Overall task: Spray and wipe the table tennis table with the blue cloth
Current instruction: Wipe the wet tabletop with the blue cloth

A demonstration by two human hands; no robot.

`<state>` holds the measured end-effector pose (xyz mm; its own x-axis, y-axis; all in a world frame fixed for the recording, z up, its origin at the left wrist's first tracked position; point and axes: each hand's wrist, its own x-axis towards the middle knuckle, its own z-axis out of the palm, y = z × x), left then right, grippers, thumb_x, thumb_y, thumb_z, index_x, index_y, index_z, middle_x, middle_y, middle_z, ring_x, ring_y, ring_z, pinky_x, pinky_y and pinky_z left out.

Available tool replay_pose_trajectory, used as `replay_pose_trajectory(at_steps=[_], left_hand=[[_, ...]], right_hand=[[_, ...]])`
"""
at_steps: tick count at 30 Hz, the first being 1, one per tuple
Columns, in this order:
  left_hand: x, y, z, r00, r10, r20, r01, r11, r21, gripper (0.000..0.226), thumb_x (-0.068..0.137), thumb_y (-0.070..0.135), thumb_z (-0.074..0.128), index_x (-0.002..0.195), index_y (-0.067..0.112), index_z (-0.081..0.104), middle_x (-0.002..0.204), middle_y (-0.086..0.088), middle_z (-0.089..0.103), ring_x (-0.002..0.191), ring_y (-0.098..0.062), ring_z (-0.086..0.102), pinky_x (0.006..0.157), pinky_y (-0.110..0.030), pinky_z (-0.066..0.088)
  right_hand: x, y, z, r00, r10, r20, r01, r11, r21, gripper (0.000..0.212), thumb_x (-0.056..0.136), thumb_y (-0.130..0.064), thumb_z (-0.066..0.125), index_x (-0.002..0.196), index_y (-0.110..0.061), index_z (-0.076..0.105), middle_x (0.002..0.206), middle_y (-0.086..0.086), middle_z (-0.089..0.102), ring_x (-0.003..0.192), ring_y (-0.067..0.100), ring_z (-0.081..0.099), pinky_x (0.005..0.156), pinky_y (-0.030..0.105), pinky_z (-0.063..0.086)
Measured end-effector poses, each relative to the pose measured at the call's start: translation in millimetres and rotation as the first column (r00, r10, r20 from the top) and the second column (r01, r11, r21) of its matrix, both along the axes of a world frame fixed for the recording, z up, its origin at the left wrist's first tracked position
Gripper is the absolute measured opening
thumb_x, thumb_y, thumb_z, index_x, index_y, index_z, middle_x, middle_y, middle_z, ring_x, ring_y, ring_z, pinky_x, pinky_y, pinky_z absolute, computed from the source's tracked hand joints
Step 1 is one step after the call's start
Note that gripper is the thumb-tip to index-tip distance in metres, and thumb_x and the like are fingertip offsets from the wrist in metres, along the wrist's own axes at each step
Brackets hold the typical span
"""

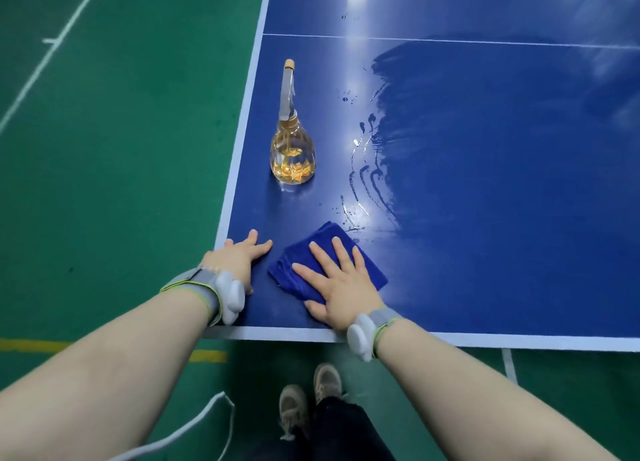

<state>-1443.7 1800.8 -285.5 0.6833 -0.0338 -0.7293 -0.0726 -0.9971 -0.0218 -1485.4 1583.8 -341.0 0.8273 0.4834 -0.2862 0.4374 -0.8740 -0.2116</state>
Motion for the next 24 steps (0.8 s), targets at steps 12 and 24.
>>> replay_pose_trajectory(at_steps=[12,24], left_hand=[[23.1,5.1,16.4,0.99,-0.002,-0.144,-0.006,0.999,-0.05,0.079,0.091,0.003,0.043,0.151,0.038,0.007,0.159,0.013,0.001,0.142,-0.02,0.029,0.111,-0.033,0.033],[27.7,49.9,11.4,0.99,-0.069,0.121,0.101,0.956,-0.275,0.068,0.087,0.0,0.041,0.143,0.039,0.037,0.148,0.017,0.038,0.132,-0.014,0.045,0.106,-0.021,0.035]], right_hand=[[68.4,-99.1,0.6,0.693,-0.721,0.024,0.718,0.687,-0.115,0.068,0.095,-0.056,0.037,0.154,-0.044,0.004,0.164,0.0,-0.011,0.148,0.039,-0.015,0.118,0.058,-0.005],[13.1,88.8,5.9,0.894,-0.449,-0.007,0.447,0.893,-0.055,0.071,0.095,-0.054,0.039,0.154,-0.042,0.002,0.163,0.005,-0.016,0.145,0.044,-0.02,0.114,0.059,-0.013]])
